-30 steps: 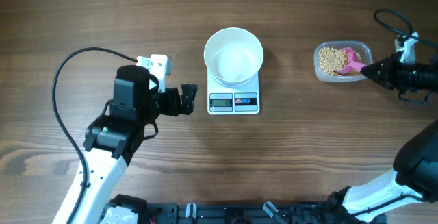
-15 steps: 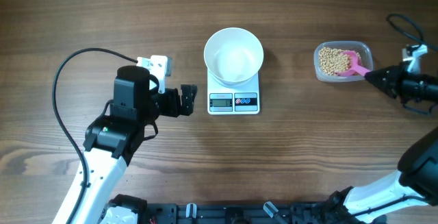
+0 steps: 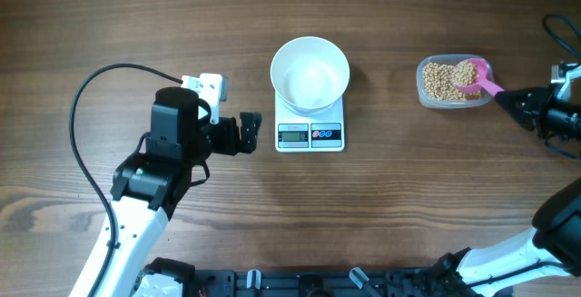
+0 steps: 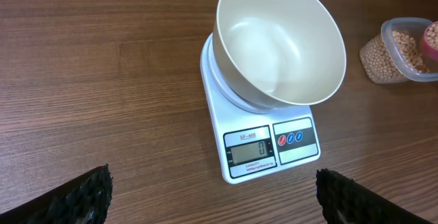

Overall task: Scoop item into bowl and weigh 150g on scale
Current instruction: 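Dip the pink scoop into the soybeans and scoop them up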

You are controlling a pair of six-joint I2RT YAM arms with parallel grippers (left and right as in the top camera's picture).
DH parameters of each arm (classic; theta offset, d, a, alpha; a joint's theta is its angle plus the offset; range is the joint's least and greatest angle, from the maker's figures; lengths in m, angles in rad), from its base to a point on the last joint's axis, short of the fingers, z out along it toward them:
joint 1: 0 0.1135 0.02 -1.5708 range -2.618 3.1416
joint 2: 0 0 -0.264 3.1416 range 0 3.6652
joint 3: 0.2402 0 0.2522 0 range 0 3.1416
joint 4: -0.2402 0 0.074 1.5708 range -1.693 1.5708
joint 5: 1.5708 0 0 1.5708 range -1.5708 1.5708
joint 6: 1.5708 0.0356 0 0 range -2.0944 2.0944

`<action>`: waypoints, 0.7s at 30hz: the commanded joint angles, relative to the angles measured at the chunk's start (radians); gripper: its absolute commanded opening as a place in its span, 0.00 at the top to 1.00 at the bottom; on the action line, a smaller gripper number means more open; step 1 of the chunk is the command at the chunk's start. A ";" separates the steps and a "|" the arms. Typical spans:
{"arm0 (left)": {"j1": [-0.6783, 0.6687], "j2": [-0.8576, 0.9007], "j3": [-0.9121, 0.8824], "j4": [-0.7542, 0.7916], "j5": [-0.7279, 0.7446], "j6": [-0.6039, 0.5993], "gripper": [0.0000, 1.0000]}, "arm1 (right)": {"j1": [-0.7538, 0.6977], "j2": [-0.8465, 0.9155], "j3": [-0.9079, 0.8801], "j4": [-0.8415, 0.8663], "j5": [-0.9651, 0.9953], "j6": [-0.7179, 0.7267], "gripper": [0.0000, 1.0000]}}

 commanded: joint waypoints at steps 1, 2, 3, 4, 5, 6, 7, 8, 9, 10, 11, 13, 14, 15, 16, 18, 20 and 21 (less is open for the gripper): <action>0.008 -0.014 -0.004 -0.005 -0.006 0.019 0.00 | -0.004 0.019 -0.002 -0.012 -0.061 -0.002 0.96; 0.008 -0.014 -0.004 -0.005 -0.006 0.019 0.00 | -0.004 0.019 -0.002 -0.018 -0.061 -0.003 0.96; 0.008 -0.014 -0.004 -0.005 -0.006 0.019 0.00 | -0.004 0.019 -0.002 -0.026 -0.062 -0.002 0.96; 0.008 -0.014 -0.004 -0.005 -0.006 0.019 0.00 | -0.004 0.019 -0.002 -0.033 -0.070 -0.003 0.96; 0.008 -0.014 -0.004 -0.005 -0.006 0.019 0.00 | -0.004 0.019 -0.002 -0.045 -0.086 -0.004 0.96; 0.008 -0.014 -0.004 -0.005 -0.006 0.019 0.00 | -0.004 0.019 -0.002 -0.051 -0.092 -0.003 0.96; 0.008 -0.014 -0.004 -0.005 -0.006 0.019 0.00 | -0.004 0.019 -0.002 -0.056 -0.101 -0.003 0.96; 0.008 -0.014 -0.004 -0.005 -0.006 0.019 0.00 | -0.004 0.019 -0.002 -0.060 -0.116 -0.003 0.96; 0.008 -0.014 -0.004 -0.005 -0.006 0.019 0.00 | -0.004 0.019 -0.002 -0.063 -0.136 -0.003 0.96; 0.008 -0.014 -0.004 -0.005 -0.006 0.019 0.00 | -0.004 0.019 -0.002 -0.066 -0.147 -0.004 0.96; 0.008 -0.014 -0.004 -0.005 -0.006 0.019 0.00 | -0.004 0.019 -0.002 -0.067 -0.164 -0.003 0.96; 0.008 -0.014 -0.004 -0.005 -0.006 0.019 0.00 | -0.004 0.019 -0.002 -0.068 -0.180 -0.003 0.96; 0.008 -0.014 -0.004 -0.005 -0.006 0.019 0.00 | -0.004 0.019 -0.002 -0.070 -0.188 -0.003 0.96; 0.008 -0.014 -0.004 -0.005 -0.006 0.019 0.00 | -0.004 0.019 -0.002 -0.071 -0.193 -0.003 0.96; 0.008 -0.014 -0.004 -0.005 -0.006 0.019 0.00 | -0.004 0.019 -0.002 -0.073 -0.205 -0.004 0.96; 0.008 -0.014 -0.004 -0.005 -0.006 0.019 0.00 | -0.004 0.019 -0.002 -0.077 -0.228 -0.005 0.96; 0.008 -0.014 -0.004 -0.005 -0.006 0.019 0.00 | -0.004 0.019 -0.002 -0.087 -0.262 -0.024 0.96; 0.008 -0.014 -0.004 -0.005 -0.006 0.019 0.00 | -0.004 0.019 -0.002 -0.097 -0.285 -0.035 0.95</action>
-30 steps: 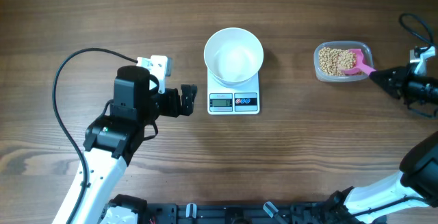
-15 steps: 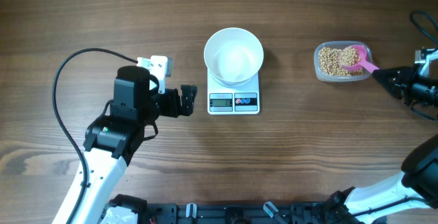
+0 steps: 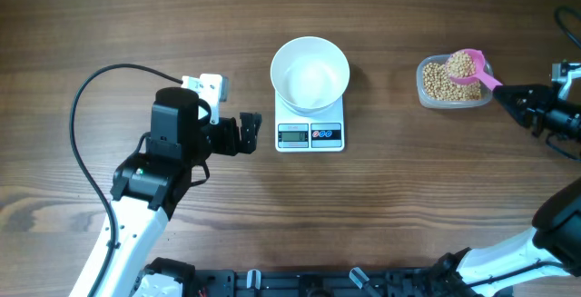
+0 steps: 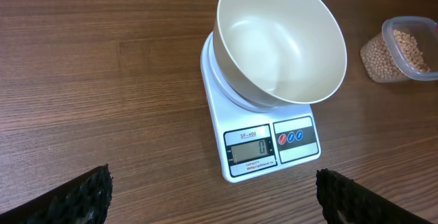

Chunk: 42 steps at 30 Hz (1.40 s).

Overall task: Scoop item into bowl and weigh 150g on scale
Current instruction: 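Dip the pink scoop into the soybeans and scoop them up, then carry the filled scoop left over the white bowl with the right gripper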

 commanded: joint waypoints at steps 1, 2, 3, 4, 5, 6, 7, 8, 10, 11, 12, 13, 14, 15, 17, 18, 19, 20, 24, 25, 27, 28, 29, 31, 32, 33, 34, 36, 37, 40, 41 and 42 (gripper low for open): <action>0.008 -0.014 -0.004 -0.001 -0.006 0.019 0.00 | -0.003 0.019 -0.002 -0.026 -0.138 -0.038 0.96; 0.008 -0.014 -0.004 -0.001 -0.006 0.019 0.00 | -0.003 0.019 -0.002 -0.031 -0.150 -0.038 0.96; 0.008 -0.014 -0.004 -0.001 -0.006 0.019 0.00 | -0.002 0.019 -0.002 -0.039 -0.163 -0.038 0.96; 0.008 -0.014 -0.004 -0.001 -0.006 0.019 0.00 | -0.001 0.019 -0.002 -0.046 -0.169 -0.037 0.96; 0.008 -0.014 -0.004 -0.001 -0.006 0.019 0.00 | 0.001 0.019 -0.002 -0.056 -0.177 -0.039 0.96; 0.008 -0.014 -0.004 -0.001 -0.006 0.019 0.00 | 0.004 0.019 -0.002 -0.071 -0.187 -0.050 0.96; 0.008 -0.014 -0.004 -0.001 -0.006 0.019 0.00 | 0.008 0.019 -0.002 -0.087 -0.199 -0.064 0.96; 0.008 -0.014 -0.004 -0.001 -0.006 0.019 0.00 | 0.013 0.019 -0.002 -0.101 -0.206 -0.077 0.95; 0.008 -0.014 -0.004 0.000 -0.006 0.019 0.00 | 0.036 0.019 -0.002 -0.121 -0.213 -0.080 0.96; 0.008 -0.014 -0.004 -0.001 -0.006 0.019 0.00 | 0.051 0.019 -0.002 -0.128 -0.215 -0.080 0.96; 0.008 -0.014 -0.004 -0.001 -0.006 0.019 0.00 | 0.068 0.019 -0.002 -0.132 -0.232 -0.080 0.96; 0.008 -0.014 -0.004 -0.001 -0.006 0.019 0.00 | 0.100 0.019 -0.002 -0.132 -0.270 -0.081 0.96; 0.008 -0.014 -0.004 0.000 -0.006 0.019 0.00 | 0.117 0.019 -0.002 -0.131 -0.286 -0.080 0.96; 0.008 -0.014 -0.004 0.000 -0.006 0.019 0.00 | 0.131 0.019 -0.002 -0.131 -0.296 -0.080 0.96; 0.008 -0.014 -0.004 0.000 -0.006 0.019 0.00 | 0.199 0.019 -0.002 -0.130 -0.303 -0.080 0.96; 0.008 -0.014 -0.004 0.000 -0.006 0.019 0.00 | 0.216 0.019 -0.002 -0.130 -0.303 -0.079 0.96; 0.008 -0.014 -0.004 -0.001 -0.006 0.019 0.00 | 0.243 0.019 -0.002 -0.131 -0.303 -0.077 0.96; 0.008 -0.014 -0.004 -0.001 -0.006 0.019 0.00 | 0.265 0.019 -0.002 -0.131 -0.303 -0.077 0.96; 0.008 -0.014 -0.004 -0.001 -0.006 0.019 0.00 | 0.369 0.019 -0.001 -0.123 -0.303 -0.057 0.96; 0.008 -0.014 -0.004 0.000 -0.006 0.019 0.00 | 0.391 0.019 -0.001 -0.114 -0.303 -0.046 0.96; 0.008 -0.014 -0.004 -0.001 -0.006 0.019 0.00 | 0.432 0.019 0.000 -0.088 -0.300 -0.016 0.96; 0.008 -0.014 -0.004 -0.001 -0.006 0.019 0.00 | 0.452 0.019 0.000 -0.067 -0.299 0.009 0.96; 0.008 -0.014 -0.004 0.000 -0.006 0.019 0.00 | 0.468 0.019 0.000 -0.054 -0.299 0.029 0.96; 0.008 -0.014 -0.004 -0.001 -0.006 0.019 0.00 | 0.508 0.018 0.001 -0.018 -0.299 0.073 0.96; 0.008 -0.014 -0.004 -0.001 -0.006 0.019 0.00 | 0.523 0.018 0.002 -0.003 -0.299 0.086 0.96; 0.008 -0.014 -0.004 -0.001 -0.006 0.019 0.00 | 0.536 0.018 0.002 0.011 -0.298 0.095 0.96; 0.008 -0.014 -0.004 -0.001 -0.006 0.019 0.00 | 0.552 0.018 0.002 0.038 -0.298 0.119 0.95; 0.008 -0.014 -0.004 -0.001 -0.006 0.019 0.00 | 0.579 0.018 0.002 0.101 -0.286 0.198 0.96; 0.008 -0.014 -0.004 -0.001 -0.006 0.019 0.00 | 0.594 0.016 0.003 0.139 -0.261 0.243 0.95; 0.008 -0.014 -0.004 -0.001 -0.006 0.019 0.00 | 0.643 -0.005 0.003 0.246 -0.147 0.368 0.96; 0.008 -0.014 -0.004 -0.001 -0.006 0.019 0.00 | 0.657 -0.016 0.003 0.278 -0.122 0.394 0.96; 0.008 -0.014 -0.004 -0.001 -0.006 0.019 0.00 | 0.676 -0.035 0.003 0.323 -0.087 0.433 0.96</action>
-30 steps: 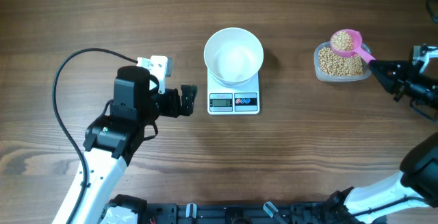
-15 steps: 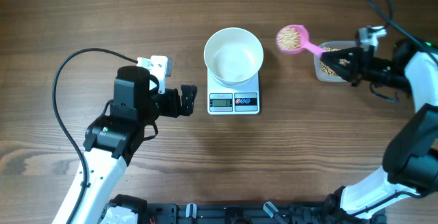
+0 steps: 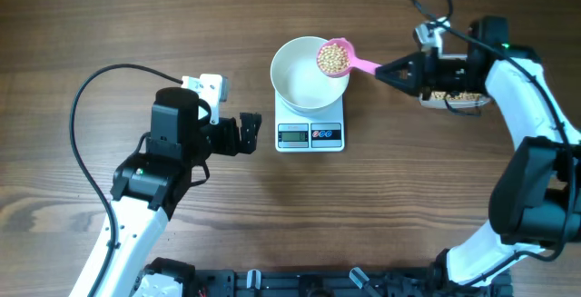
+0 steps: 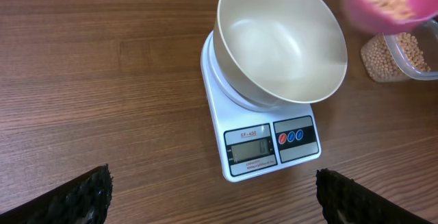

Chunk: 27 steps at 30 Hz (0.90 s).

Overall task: Scoop item into bowl and weigh 150g on scale
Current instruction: 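Carry the filled scoop left over the white bowl with the right gripper, then tilt the pink scoop to pour soybeans into the white bowl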

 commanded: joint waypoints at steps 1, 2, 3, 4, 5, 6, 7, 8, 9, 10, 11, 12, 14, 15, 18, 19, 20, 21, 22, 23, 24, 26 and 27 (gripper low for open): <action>0.008 -0.014 -0.004 0.002 -0.006 0.019 0.00 | 0.058 -0.051 0.004 0.105 0.127 0.179 0.96; 0.008 -0.014 -0.004 0.002 -0.006 0.019 0.00 | 0.072 -0.073 0.004 0.153 0.182 0.225 0.95; 0.008 -0.014 -0.004 0.002 -0.006 0.019 0.00 | 0.080 -0.089 0.004 0.184 0.217 0.249 0.96; 0.008 -0.014 -0.004 0.002 -0.006 0.019 0.00 | 0.089 -0.105 0.004 0.213 0.251 0.270 0.96; 0.008 -0.014 -0.004 0.002 -0.006 0.019 0.00 | 0.101 -0.122 0.004 0.246 0.284 0.290 0.96; 0.008 -0.014 -0.004 0.002 -0.006 0.019 0.00 | 0.117 -0.137 0.004 0.275 0.300 0.293 0.96; 0.008 -0.014 -0.004 0.002 -0.006 0.019 0.00 | 0.130 -0.147 0.004 0.290 0.316 0.297 0.96; 0.008 -0.014 -0.004 0.002 -0.006 0.019 0.00 | 0.146 -0.155 0.004 0.299 0.351 0.306 0.96; 0.008 -0.014 -0.004 0.002 -0.006 0.019 0.00 | 0.159 -0.158 0.004 0.302 0.387 0.306 0.96; 0.008 -0.014 -0.004 0.002 -0.006 0.019 0.00 | 0.178 -0.161 0.004 0.302 0.434 0.303 0.95; 0.008 -0.014 -0.004 0.002 -0.006 0.019 0.00 | 0.193 -0.161 0.004 0.302 0.465 0.292 0.96; 0.008 -0.014 -0.004 0.002 -0.006 0.019 0.00 | 0.211 -0.161 0.004 0.302 0.499 0.274 0.96; 0.008 -0.014 -0.004 0.001 -0.006 0.019 0.00 | 0.241 -0.161 0.004 0.302 0.571 0.257 0.96; 0.008 -0.014 -0.004 0.001 -0.006 0.019 0.00 | 0.257 -0.161 0.004 0.302 0.616 0.256 0.96; 0.008 -0.014 -0.004 0.001 -0.006 0.019 0.00 | 0.286 -0.161 0.004 0.302 0.702 0.254 0.96; 0.008 -0.014 -0.004 0.001 -0.006 0.019 0.00 | 0.297 -0.161 0.004 0.302 0.723 0.240 0.96; 0.008 -0.014 -0.004 0.001 -0.006 0.019 0.00 | 0.307 -0.161 0.004 0.302 0.738 0.222 0.96; 0.008 -0.014 -0.004 0.001 -0.006 0.019 0.00 | 0.314 -0.161 0.004 0.302 0.755 0.207 0.96; 0.008 -0.014 -0.004 0.001 -0.006 0.019 0.00 | 0.324 -0.161 0.004 0.302 0.789 0.199 0.96; 0.008 -0.014 -0.004 0.001 -0.006 0.019 0.00 | 0.335 -0.161 0.004 0.302 0.830 0.195 0.96; 0.008 -0.014 -0.004 0.001 -0.006 0.019 0.00 | 0.345 -0.161 0.004 0.302 0.856 0.177 0.96; 0.008 -0.014 -0.004 0.001 -0.006 0.019 0.00 | 0.365 -0.161 0.004 0.302 0.876 0.145 0.96; 0.008 -0.014 -0.004 0.001 -0.006 0.019 0.00 | 0.376 -0.161 0.004 0.302 0.875 0.126 0.95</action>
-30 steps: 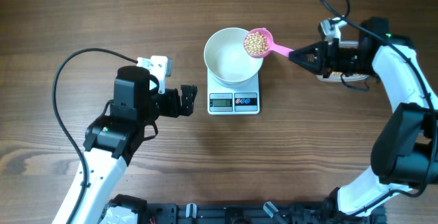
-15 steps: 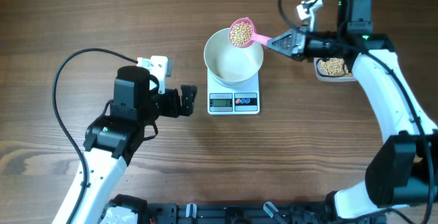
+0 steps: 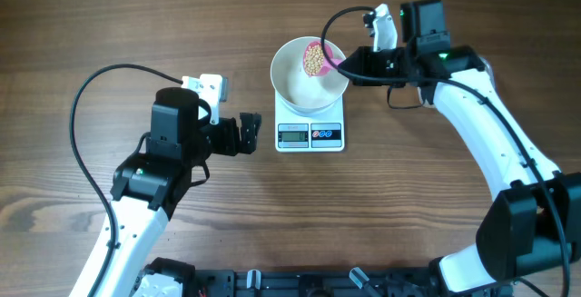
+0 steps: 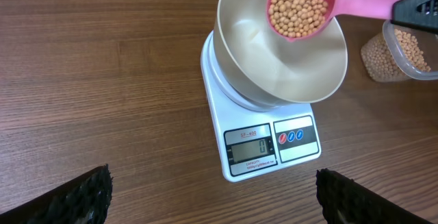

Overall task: Scoop item into bowl and weigh 150g on scale
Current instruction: 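Tilt the pink scoop to pour soybeans into the white bowl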

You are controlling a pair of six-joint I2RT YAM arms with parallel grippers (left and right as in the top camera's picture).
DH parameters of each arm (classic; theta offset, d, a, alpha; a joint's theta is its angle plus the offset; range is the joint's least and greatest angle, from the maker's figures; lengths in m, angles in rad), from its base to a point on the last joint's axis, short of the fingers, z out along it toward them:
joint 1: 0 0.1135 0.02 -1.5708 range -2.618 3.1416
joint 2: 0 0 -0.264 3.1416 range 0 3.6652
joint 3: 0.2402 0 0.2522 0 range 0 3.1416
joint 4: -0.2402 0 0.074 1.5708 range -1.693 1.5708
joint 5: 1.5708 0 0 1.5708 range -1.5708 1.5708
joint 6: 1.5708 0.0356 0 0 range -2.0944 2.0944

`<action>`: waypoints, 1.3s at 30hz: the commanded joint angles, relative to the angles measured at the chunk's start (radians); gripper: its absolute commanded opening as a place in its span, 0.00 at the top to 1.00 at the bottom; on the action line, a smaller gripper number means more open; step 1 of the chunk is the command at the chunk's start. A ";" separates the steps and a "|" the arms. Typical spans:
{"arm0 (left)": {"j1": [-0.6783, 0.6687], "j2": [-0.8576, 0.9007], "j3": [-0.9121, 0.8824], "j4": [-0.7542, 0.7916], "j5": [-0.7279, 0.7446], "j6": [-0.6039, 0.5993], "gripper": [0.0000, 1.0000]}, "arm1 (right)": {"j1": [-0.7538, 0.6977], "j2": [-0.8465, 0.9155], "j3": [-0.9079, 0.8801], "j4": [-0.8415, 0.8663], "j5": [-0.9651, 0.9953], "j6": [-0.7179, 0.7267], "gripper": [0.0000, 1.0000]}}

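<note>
A white bowl (image 3: pixel 292 86) (image 4: pixel 274 80) stands on the white scale (image 3: pixel 310 134) (image 4: pixel 270 145), whose display reads 0. Over the bowl's inside hangs a pink scoop (image 3: pixel 315 57) (image 4: pixel 298 8), level and heaped with beans. My right gripper (image 3: pixel 349 63) is shut on its handle, just right of the bowl's rim. The clear bean container (image 4: pixel 404 49) sits right of the scale; in the overhead view the right arm hides it. Left of the scale, my left gripper (image 3: pixel 247 133) (image 4: pixel 212 203) stands open with nothing in it.
The left arm's black cable (image 3: pixel 86 106) loops over the table's left side. Another cable (image 3: pixel 349 14) arcs behind the bowl from the right wrist. The right arm (image 3: pixel 490 133) stretches across the table right of the scale.
The loaded scoop was at the bowl's right rim and is now further left, over the bowl's inside. The right arm has reached further left. The left arm is unmoved and the scale still reads 0.
The scoop lay in the bean container with my right gripper on its handle. Then it was raised above the container, heaped with beans. Later it was at the bowl's right rim, and now it hangs over the bowl. The left arm stayed still.
</note>
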 commanded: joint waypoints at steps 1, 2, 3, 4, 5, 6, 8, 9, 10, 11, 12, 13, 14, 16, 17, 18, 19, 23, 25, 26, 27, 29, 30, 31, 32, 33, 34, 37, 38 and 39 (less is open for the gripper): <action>0.008 -0.014 -0.004 0.002 -0.005 0.019 0.00 | 0.039 -0.014 0.006 0.005 0.075 -0.082 0.96; 0.008 -0.014 -0.004 0.001 -0.005 0.019 0.00 | 0.052 -0.014 0.006 0.005 0.113 -0.084 0.95; 0.008 -0.014 -0.004 0.001 -0.005 0.019 0.00 | 0.064 -0.014 0.006 0.005 0.142 -0.087 0.96; 0.008 -0.014 -0.004 0.001 -0.005 0.019 0.00 | 0.080 -0.014 0.006 0.002 0.176 -0.104 0.96; 0.008 -0.014 -0.004 0.001 -0.005 0.019 0.00 | 0.089 -0.014 0.006 0.001 0.202 -0.105 0.96; 0.008 -0.014 -0.004 0.001 -0.005 0.019 0.00 | 0.100 -0.014 0.006 -0.002 0.232 -0.109 0.96; 0.008 -0.014 -0.004 -0.001 -0.006 0.019 0.00 | 0.112 -0.014 0.006 -0.003 0.258 -0.127 0.96; 0.008 -0.014 -0.004 -0.002 -0.005 0.019 0.00 | 0.113 -0.014 0.006 -0.003 0.263 -0.128 0.96; 0.008 -0.014 -0.004 -0.002 -0.005 0.019 0.00 | 0.113 -0.014 0.006 -0.003 0.263 -0.128 0.96; 0.008 -0.014 -0.004 -0.002 -0.006 0.019 0.00 | 0.113 -0.014 0.006 -0.003 0.263 -0.132 0.96; 0.008 -0.014 -0.004 -0.002 -0.005 0.019 0.00 | 0.113 -0.014 0.006 -0.003 0.263 -0.141 0.96; 0.008 -0.014 -0.004 -0.001 -0.005 0.019 0.00 | 0.113 -0.014 0.006 -0.003 0.263 -0.155 0.96; 0.008 -0.014 -0.004 -0.001 -0.006 0.019 0.00 | 0.116 -0.014 0.006 -0.003 0.267 -0.176 0.95; 0.008 -0.014 -0.004 -0.002 -0.006 0.019 0.00 | 0.121 -0.014 0.006 -0.002 0.279 -0.193 0.96; 0.008 -0.014 -0.004 -0.001 -0.005 0.019 0.00 | 0.125 -0.014 0.006 -0.003 0.293 -0.205 0.96; 0.008 -0.014 -0.004 -0.001 -0.006 0.019 0.00 | 0.130 -0.014 0.006 -0.002 0.304 -0.206 0.96; 0.008 -0.014 -0.004 -0.001 -0.005 0.019 0.00 | 0.133 -0.014 0.006 -0.001 0.309 -0.210 0.96; 0.008 -0.014 -0.004 -0.002 -0.005 0.019 0.00 | 0.152 -0.015 0.006 0.004 0.313 -0.240 0.96; 0.008 -0.014 -0.004 -0.002 -0.005 0.019 0.00 | 0.163 -0.018 0.006 0.009 0.315 -0.243 0.96; 0.008 -0.014 -0.004 -0.001 -0.006 0.019 0.00 | 0.166 -0.021 0.007 0.012 0.315 -0.252 0.96; 0.008 -0.014 -0.004 -0.002 -0.005 0.019 0.00 | 0.171 -0.024 0.007 0.017 0.320 -0.260 0.96; 0.008 -0.014 -0.004 -0.002 -0.006 0.019 0.00 | 0.177 -0.035 0.007 0.031 0.344 -0.260 0.96; 0.008 -0.014 -0.004 -0.002 -0.006 0.019 0.00 | 0.177 -0.042 0.007 0.036 0.349 -0.263 0.96; 0.008 -0.014 -0.004 -0.002 -0.005 0.019 0.00 | 0.177 -0.050 0.007 0.042 0.348 -0.280 0.96; 0.008 -0.014 -0.004 -0.002 -0.006 0.019 0.00 | 0.177 -0.056 0.007 0.047 0.349 -0.291 0.96; 0.008 -0.014 -0.004 -0.002 -0.005 0.019 0.00 | 0.177 -0.062 0.007 0.050 0.349 -0.312 0.96; 0.008 -0.014 -0.004 -0.002 -0.006 0.019 0.00 | 0.177 -0.066 0.007 0.051 0.349 -0.327 0.96; 0.008 -0.014 -0.004 -0.002 -0.006 0.019 0.00 | 0.187 -0.073 0.007 0.051 0.374 -0.372 0.96; 0.008 -0.014 -0.004 -0.002 -0.006 0.019 0.00 | 0.197 -0.074 0.007 0.050 0.401 -0.395 0.96; 0.008 -0.014 -0.004 -0.002 -0.006 0.019 0.00 | 0.204 -0.074 0.007 0.051 0.423 -0.407 0.96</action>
